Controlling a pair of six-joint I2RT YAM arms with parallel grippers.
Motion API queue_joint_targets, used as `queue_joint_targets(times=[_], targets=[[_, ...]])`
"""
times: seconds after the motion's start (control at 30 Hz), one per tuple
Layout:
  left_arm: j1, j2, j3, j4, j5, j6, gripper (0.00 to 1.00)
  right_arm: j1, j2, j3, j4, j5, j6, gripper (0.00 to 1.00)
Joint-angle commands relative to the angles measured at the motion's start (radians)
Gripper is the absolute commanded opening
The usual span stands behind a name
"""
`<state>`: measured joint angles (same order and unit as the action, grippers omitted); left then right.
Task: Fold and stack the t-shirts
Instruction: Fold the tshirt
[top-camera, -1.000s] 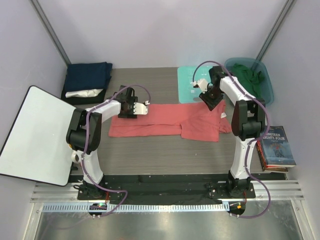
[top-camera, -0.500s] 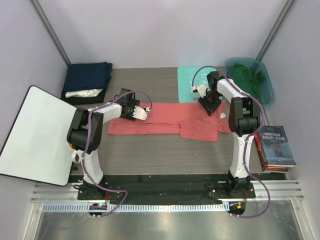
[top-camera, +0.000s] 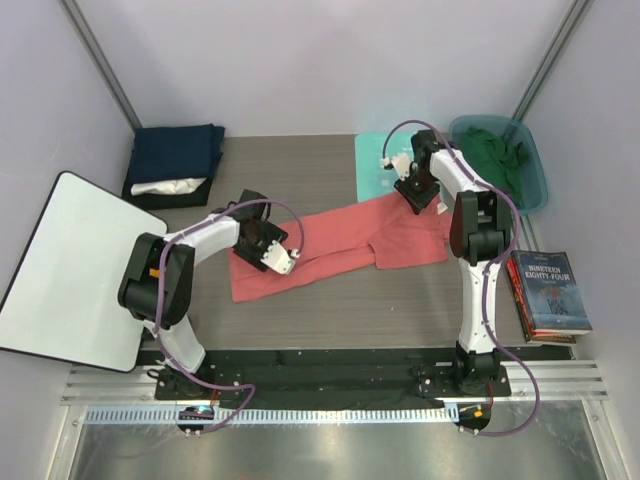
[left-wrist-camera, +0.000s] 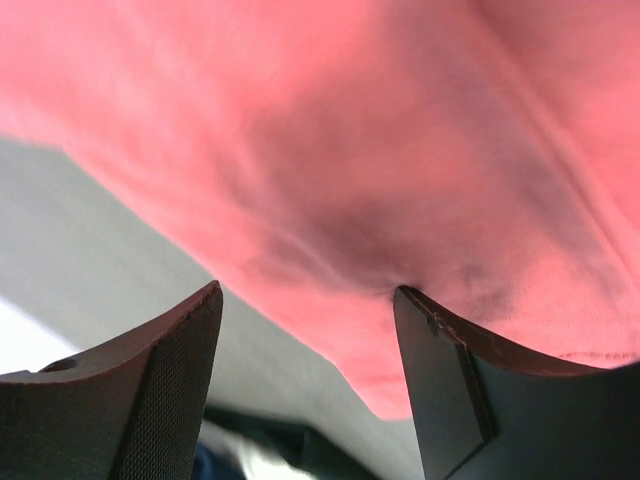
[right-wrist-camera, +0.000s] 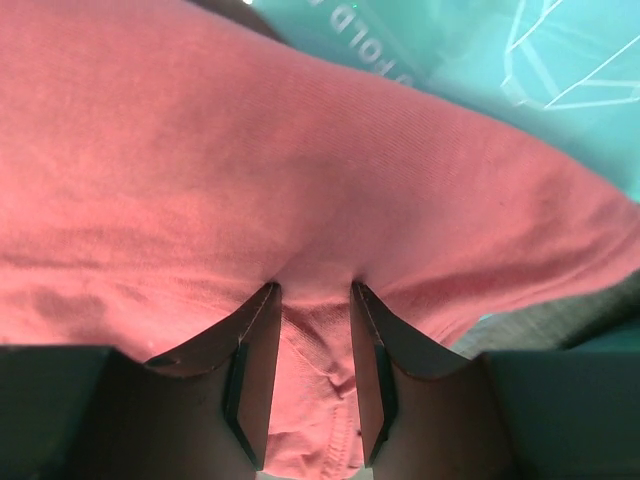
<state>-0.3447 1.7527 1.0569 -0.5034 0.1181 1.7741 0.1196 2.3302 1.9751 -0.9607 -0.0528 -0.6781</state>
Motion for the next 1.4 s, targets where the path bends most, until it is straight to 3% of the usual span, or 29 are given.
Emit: queue_joint_targets(times=[0.0, 0.4, 0.73, 1.0, 1.2, 1.33, 1.37], targets=[[-0.085, -0.047, -0.009, -0.201, 0.16, 0.036, 0.71, 0.026, 0.082, 0.059, 0.111, 0.03, -0.017, 0.39], [-0.264, 0.004, 0.055, -0.25, 0.173, -0.157, 0.71, 0.11, 0.327, 0.372, 0.183, 0.086, -0.037, 0.39], [-0.353, -0.021, 0.089, -0.356, 0.167, -0.223, 0.71, 0.14, 0.376, 0.389, 0.468, 0.142, -0.044, 0.39], [-0.376, -0.01, 0.15, -0.385, 0.16, -0.258, 0.72, 0.199, 0.462, 0.481, 0.648, 0.16, -0.095, 0.45], [-0.384, -0.039, 0.15, -0.414, 0.172, -0.284, 0.71, 0.235, 0.468, 0.479, 0.897, 0.235, -0.075, 0.46], [-0.386, -0.077, 0.156, -0.422, 0.196, -0.327, 0.73, 0.232, 0.37, 0.394, 1.016, 0.34, 0.008, 0.54], [-0.387, -0.087, 0.161, -0.422, 0.204, -0.337, 0.75, 0.23, 0.339, 0.314, 1.039, 0.352, 0.015, 0.6]])
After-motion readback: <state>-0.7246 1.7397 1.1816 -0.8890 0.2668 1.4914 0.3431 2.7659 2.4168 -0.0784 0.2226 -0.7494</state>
